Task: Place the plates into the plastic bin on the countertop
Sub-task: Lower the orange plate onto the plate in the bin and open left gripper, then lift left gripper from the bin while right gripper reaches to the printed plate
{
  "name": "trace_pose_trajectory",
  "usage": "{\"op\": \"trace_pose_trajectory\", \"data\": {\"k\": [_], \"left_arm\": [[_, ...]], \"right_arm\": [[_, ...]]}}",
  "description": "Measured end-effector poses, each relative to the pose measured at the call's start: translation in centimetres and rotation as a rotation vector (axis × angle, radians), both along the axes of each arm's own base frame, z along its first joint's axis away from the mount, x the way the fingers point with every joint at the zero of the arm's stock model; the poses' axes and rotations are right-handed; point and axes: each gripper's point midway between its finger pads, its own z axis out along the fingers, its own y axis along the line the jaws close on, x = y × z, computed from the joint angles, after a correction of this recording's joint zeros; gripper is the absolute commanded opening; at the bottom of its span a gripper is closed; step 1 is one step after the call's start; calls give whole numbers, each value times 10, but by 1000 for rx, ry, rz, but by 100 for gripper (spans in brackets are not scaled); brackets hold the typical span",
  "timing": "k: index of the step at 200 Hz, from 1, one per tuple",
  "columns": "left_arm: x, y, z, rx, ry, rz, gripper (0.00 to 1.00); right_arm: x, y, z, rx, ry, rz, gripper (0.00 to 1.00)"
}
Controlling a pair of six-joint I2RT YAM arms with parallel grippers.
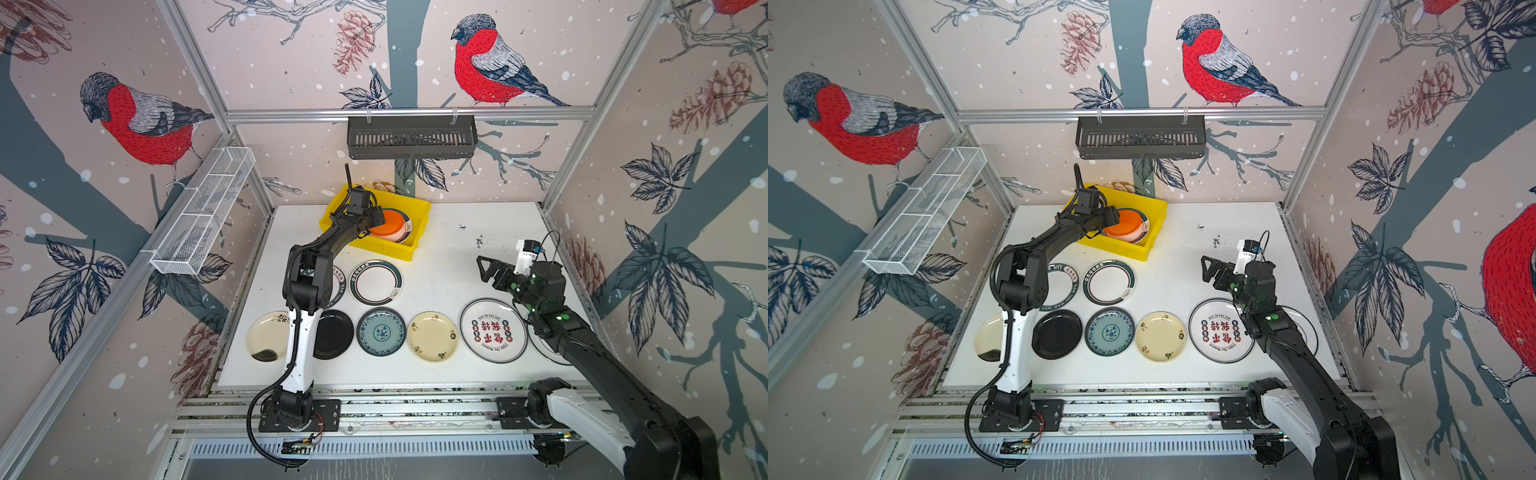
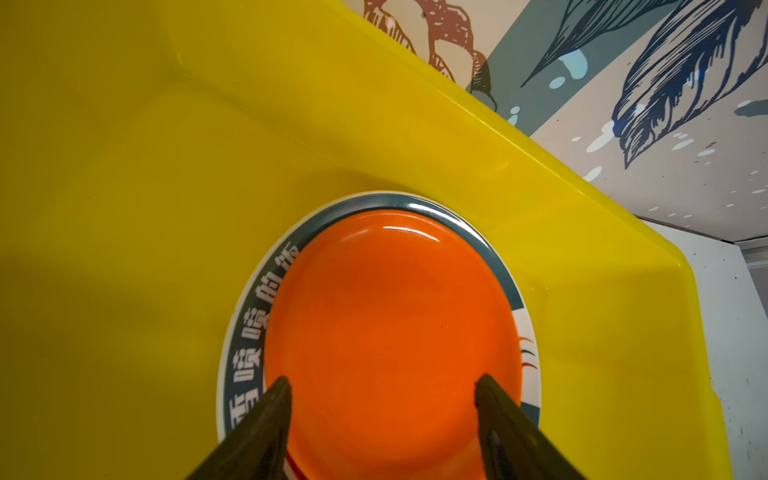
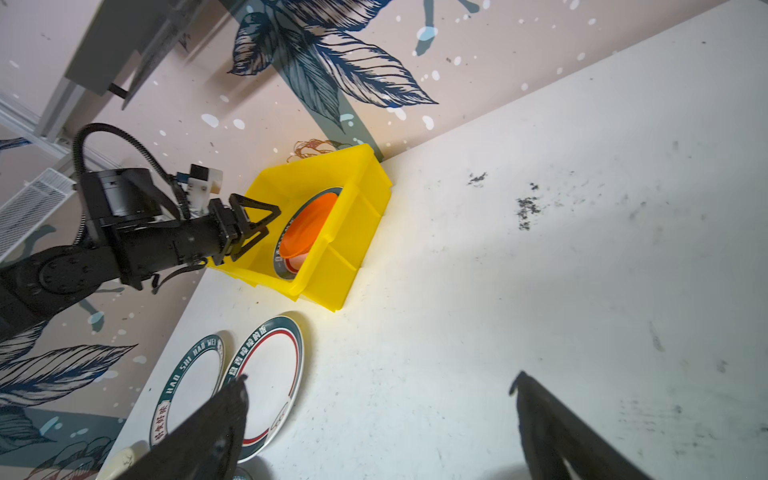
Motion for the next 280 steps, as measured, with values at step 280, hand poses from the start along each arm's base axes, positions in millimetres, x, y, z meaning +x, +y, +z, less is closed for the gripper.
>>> {"op": "trace_pose_trajectory", "data": {"k": [280], "left_arm": [[-223,-63,63,16,-249,-270,96]], "right_arm": [[-74,-61,-108,28,561,-126,100]]}}
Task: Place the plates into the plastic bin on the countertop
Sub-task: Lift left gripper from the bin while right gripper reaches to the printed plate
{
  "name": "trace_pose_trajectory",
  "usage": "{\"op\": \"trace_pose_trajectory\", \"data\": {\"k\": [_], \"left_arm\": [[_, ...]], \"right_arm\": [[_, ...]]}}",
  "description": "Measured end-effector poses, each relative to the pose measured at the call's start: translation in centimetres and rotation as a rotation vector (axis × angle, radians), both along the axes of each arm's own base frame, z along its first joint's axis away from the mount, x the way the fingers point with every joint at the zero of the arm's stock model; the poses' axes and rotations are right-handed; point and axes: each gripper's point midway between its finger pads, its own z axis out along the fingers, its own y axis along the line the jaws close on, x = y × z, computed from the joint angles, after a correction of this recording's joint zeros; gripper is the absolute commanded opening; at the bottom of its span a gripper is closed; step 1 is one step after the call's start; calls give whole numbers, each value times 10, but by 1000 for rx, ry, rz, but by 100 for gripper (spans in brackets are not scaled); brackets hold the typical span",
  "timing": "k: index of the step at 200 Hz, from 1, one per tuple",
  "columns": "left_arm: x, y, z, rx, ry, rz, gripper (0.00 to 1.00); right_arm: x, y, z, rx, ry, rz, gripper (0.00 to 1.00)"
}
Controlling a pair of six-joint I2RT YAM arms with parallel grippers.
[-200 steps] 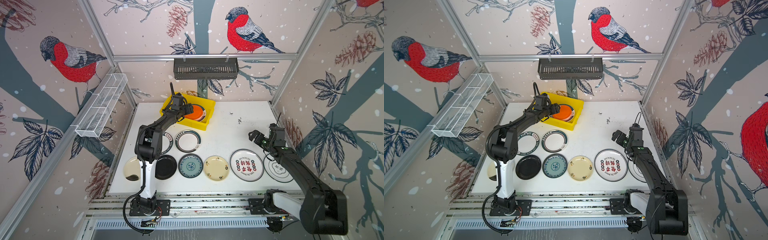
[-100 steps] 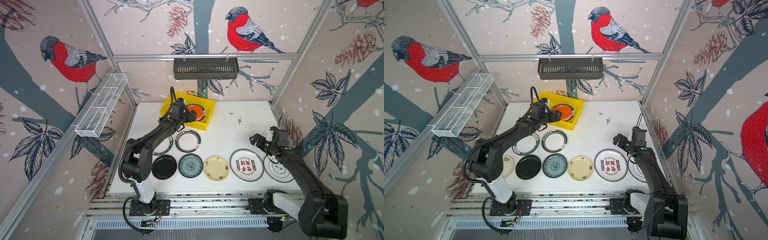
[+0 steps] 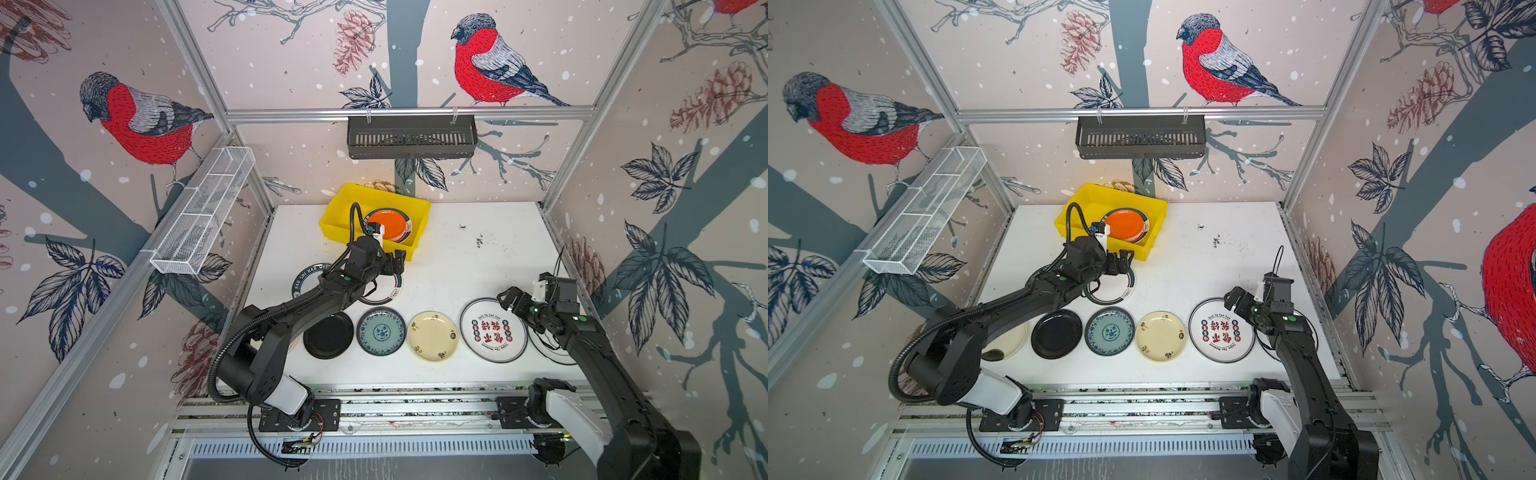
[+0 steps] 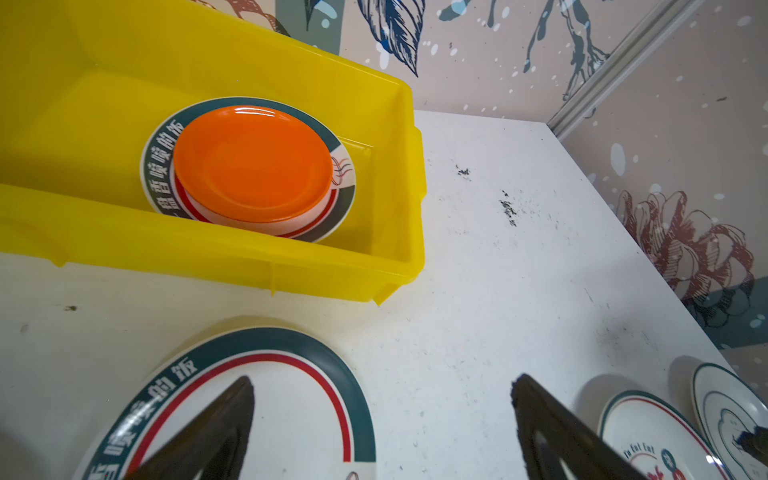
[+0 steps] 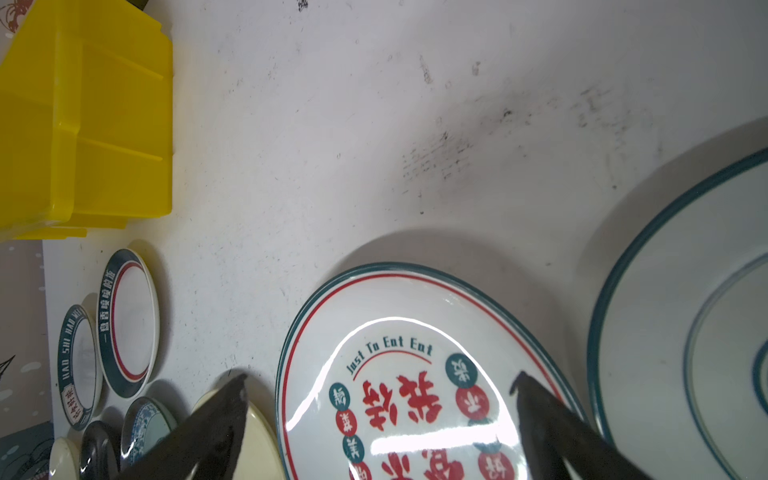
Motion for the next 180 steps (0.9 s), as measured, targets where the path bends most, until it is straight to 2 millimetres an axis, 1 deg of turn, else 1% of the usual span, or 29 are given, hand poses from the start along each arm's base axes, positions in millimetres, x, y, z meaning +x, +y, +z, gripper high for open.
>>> {"op": "trace_pose_trajectory", "data": {"k": [25,46,59,79,90,110,129,159,180], "left_arm": [[-10,-10,12,-18,-48,-22,96],[-15,-13,21,-15,-92,-29,96],[-17,-14,20,-12,-97,-26,96],[-15,-11,19,1,-101,-11,96],[-16,-10,15,6,-96,-7,96],[-18,-9,5,14,-76,-7,95],[-18,-10,-1,12,-65,-9,95],[-18,-15,-6,-3,-41,-24,95],[-18,-16,-8,-7,-33,-24,95]], "right_arm": [[-12,10,-3,26,42,13,100],[-22,16,-6,37,75,7,100],[-29,22,-8,38,99,16,100],[-37,27,-10,-11,141,25,100],[-41,28,-12,-28,164,21,100],[-49,23,-20,-52,216,-20,100],[-58,17,-27,-68,260,-61,100],[-63,5,-23,-112,277,-123,100],[-66,0,-22,-125,285,-152,100]]}}
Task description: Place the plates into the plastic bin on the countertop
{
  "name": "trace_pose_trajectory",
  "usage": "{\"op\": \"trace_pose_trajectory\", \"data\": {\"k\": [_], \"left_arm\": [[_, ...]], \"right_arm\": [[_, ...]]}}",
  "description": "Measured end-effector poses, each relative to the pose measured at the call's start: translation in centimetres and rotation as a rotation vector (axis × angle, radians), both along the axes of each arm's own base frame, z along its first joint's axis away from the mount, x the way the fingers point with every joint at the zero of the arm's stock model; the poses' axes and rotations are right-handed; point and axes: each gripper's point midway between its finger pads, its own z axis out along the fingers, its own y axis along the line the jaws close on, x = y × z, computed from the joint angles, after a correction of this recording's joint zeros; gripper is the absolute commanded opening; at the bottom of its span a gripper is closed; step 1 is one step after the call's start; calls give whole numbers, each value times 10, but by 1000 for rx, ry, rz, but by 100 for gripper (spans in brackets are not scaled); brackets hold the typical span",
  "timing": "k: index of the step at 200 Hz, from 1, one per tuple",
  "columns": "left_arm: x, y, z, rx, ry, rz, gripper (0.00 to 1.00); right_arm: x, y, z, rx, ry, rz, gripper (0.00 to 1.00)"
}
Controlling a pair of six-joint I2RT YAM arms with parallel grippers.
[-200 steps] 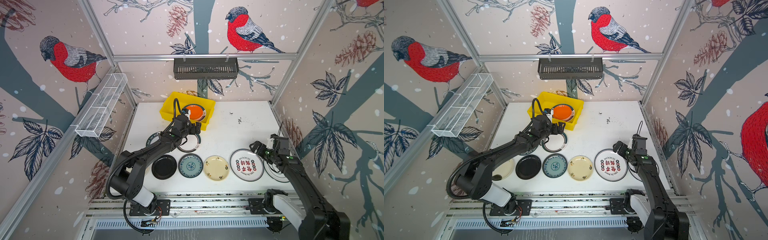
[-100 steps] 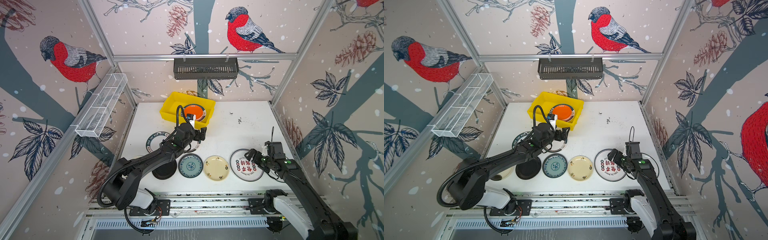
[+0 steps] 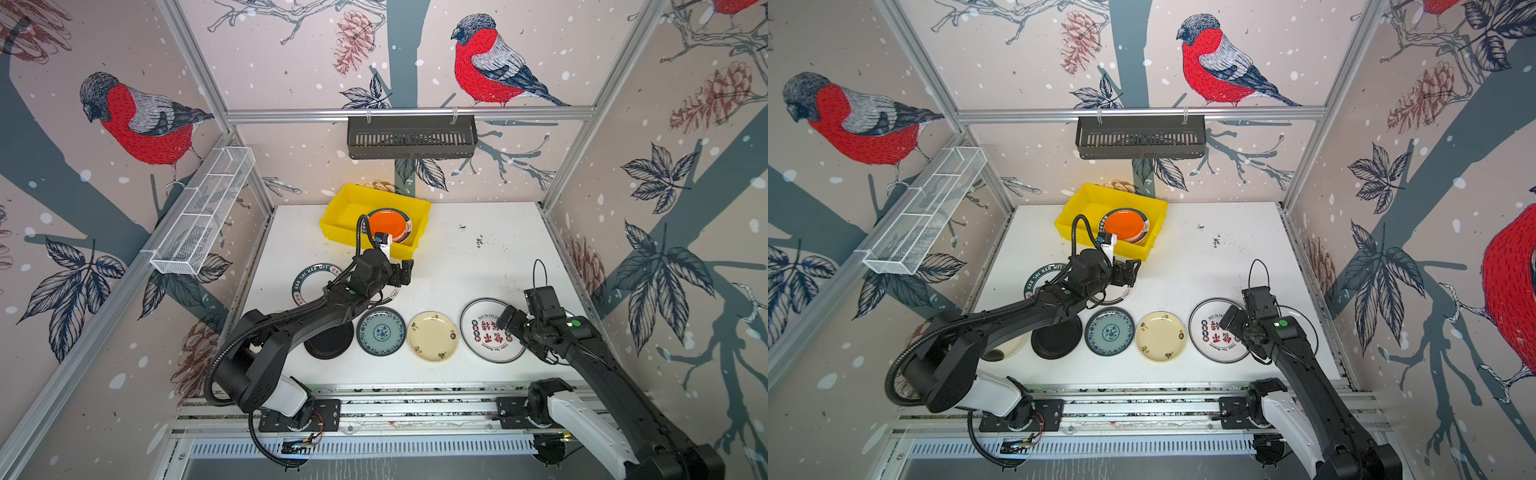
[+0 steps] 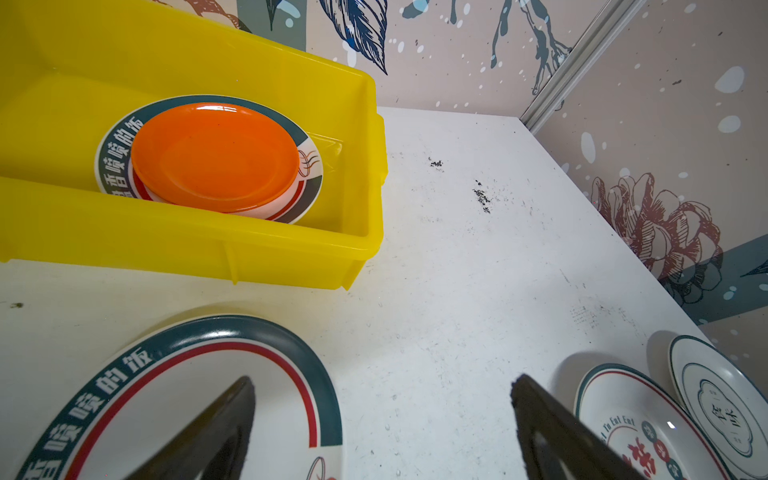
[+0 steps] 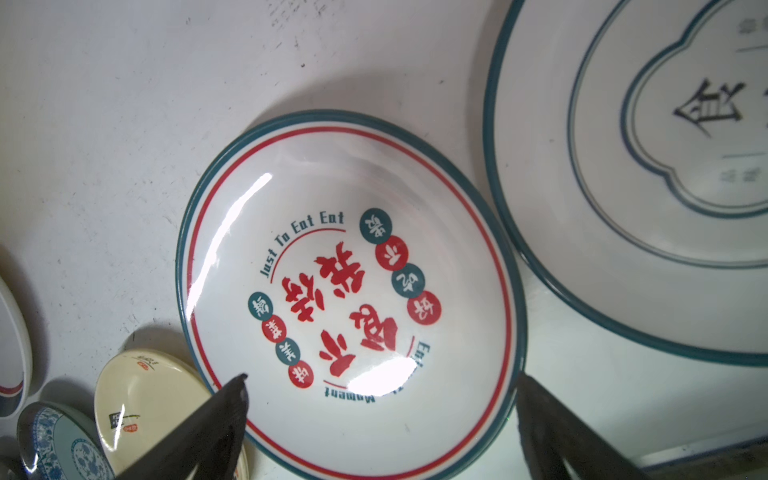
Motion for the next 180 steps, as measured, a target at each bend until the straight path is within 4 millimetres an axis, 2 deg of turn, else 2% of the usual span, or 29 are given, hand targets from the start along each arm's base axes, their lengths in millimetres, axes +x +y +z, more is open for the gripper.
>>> {"op": "trace_pose_trajectory", "data": {"k": [63,148,180], "left_arm": [[-2,-2,-1,-23,16,-6,95],[-4,-2,0,-32,21,-8,95],[-4,-2,1,-35,21,-7,96]], "right_arm": [[-21,0,-24,19,86,-20,100],[-22,20,-35,146,71,0,100],[-18,26,-33,183,46,1,100]]}}
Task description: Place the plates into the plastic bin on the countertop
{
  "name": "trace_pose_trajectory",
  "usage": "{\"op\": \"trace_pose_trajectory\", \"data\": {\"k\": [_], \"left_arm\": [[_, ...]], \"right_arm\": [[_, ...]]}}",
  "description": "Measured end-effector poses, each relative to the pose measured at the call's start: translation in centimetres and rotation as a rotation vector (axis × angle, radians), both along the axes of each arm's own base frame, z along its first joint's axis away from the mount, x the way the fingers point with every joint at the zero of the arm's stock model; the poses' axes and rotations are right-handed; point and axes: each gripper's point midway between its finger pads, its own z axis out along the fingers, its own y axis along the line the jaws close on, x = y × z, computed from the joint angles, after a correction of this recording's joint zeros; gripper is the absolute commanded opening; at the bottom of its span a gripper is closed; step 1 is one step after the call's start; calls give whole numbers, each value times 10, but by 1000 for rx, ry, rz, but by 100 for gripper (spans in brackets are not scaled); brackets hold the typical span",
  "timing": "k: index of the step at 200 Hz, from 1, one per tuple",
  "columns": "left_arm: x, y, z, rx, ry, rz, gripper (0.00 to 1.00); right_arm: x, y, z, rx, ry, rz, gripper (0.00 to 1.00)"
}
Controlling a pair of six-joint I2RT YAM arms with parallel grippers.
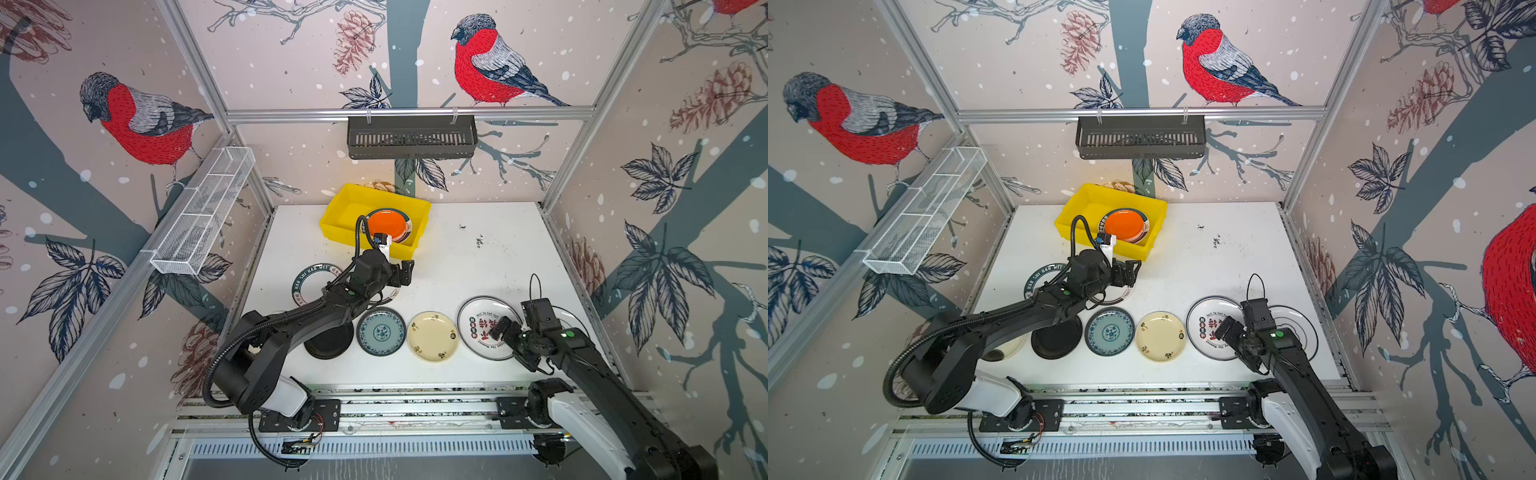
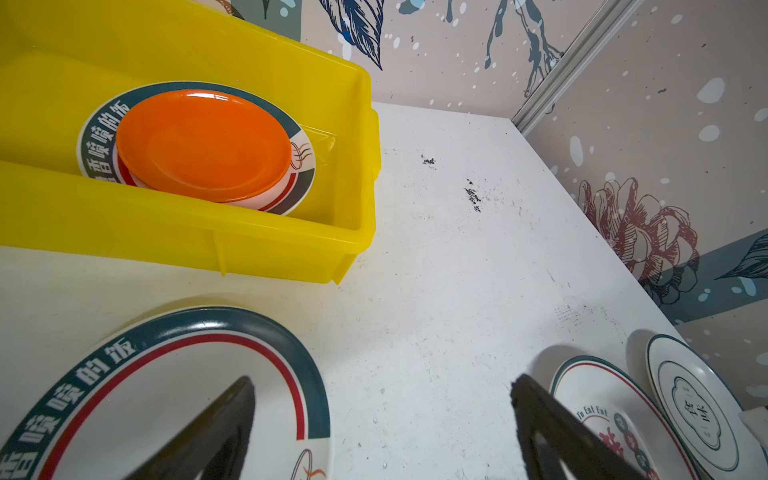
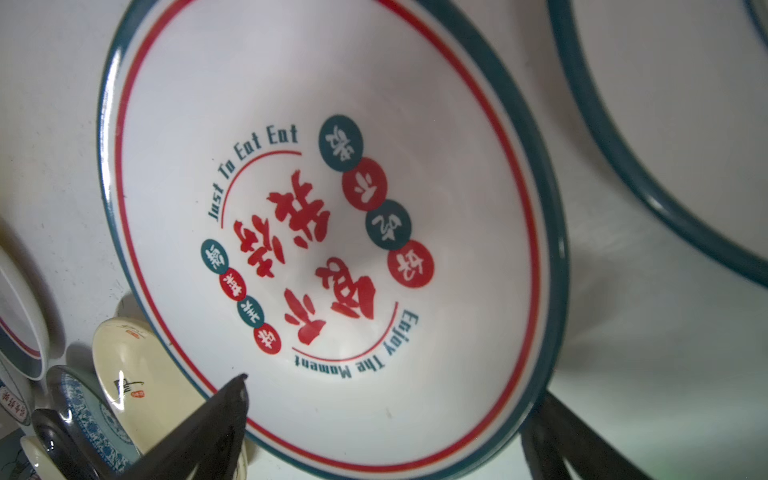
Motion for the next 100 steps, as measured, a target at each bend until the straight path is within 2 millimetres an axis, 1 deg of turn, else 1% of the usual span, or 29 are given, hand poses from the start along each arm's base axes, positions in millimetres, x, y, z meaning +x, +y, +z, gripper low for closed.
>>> {"op": "trace_pose_trajectory", "data": {"k": [35,68,100], "left_arm": [[1,-1,0,1,5,-3,96],[6,-11,-3,-1,29,-23,96],[7,-13,-12,7,57,-27,96]], "right_arm": [[4,4,-1,37,-32,-19,100],[8,9,-1,81,-68,-35,100],[15,10,2,118,-122,-71,97]]}}
